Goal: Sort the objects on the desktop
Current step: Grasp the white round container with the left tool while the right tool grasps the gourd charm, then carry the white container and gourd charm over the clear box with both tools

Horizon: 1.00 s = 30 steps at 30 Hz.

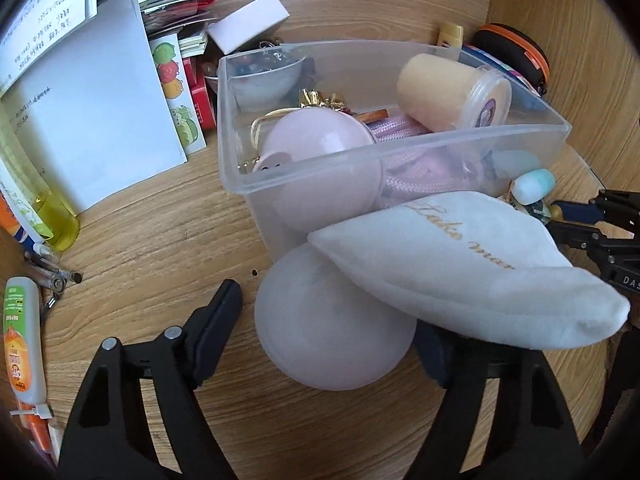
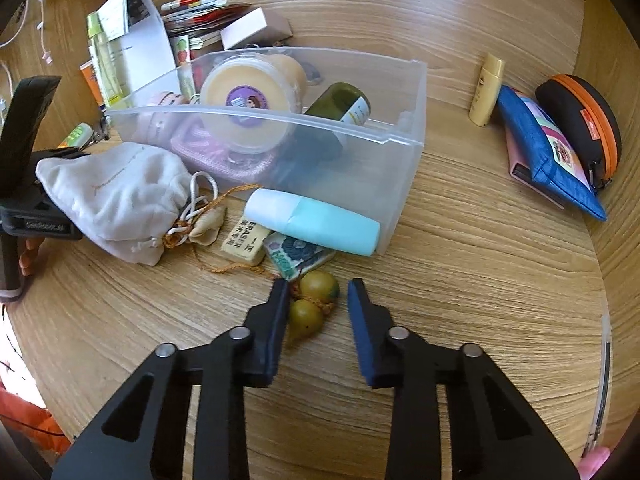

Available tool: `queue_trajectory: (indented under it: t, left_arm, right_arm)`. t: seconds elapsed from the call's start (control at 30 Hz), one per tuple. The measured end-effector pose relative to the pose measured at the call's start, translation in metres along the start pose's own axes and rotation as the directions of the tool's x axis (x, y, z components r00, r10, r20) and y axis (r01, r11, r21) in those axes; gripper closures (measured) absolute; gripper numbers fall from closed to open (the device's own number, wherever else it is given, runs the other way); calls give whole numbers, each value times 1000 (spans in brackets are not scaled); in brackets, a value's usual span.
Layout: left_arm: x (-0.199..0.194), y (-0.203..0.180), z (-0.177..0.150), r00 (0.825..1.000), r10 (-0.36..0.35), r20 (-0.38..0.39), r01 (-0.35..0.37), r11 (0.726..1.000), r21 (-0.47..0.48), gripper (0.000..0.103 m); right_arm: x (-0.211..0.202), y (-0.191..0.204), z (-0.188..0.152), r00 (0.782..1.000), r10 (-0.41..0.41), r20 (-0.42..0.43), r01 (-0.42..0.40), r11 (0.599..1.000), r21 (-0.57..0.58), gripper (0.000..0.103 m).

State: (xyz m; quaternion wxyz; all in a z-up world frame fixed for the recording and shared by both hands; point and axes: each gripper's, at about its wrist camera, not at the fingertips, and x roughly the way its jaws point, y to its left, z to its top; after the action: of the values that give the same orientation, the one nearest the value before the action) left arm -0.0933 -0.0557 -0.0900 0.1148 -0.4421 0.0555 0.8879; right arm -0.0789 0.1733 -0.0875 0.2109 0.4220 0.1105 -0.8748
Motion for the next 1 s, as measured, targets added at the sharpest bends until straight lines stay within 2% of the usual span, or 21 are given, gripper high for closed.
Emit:
queue_trajectory:
  t: [0.1,0.3,0.43,0.7,0.83,1.0]
  left_arm:
    - [-3,-1,-2,1000,1,11,-1,1000,3,38]
    - [-4,1,-3,1000,9,15,-9,1000,-20,38]
    - [-9,9,-8,1000,14,26,-12,997,-75,38]
    - [-33,11,-23,994,48,94,-37,992,-122,38]
    - [-44,8,-28,987,100,124,-85,989,-121,38]
    - [-56,7,-25,981,103,165,-80,987,-137,38]
  right_arm:
    - [-2,1,-2,1000,6,3,-6,1000,-1,81]
    - [-6,2,-8,999,46,21,-47,999,22,81]
    - [-14,6,-10,997,54,48,-55,998,24,81]
    - [-33,6,-8,993,60,104,-63,998,23,81]
    - [-43,4,-7,989,62,135,-67,997,31,81]
    - [-56,-3,-2,982,54,182,-63,997,43,81]
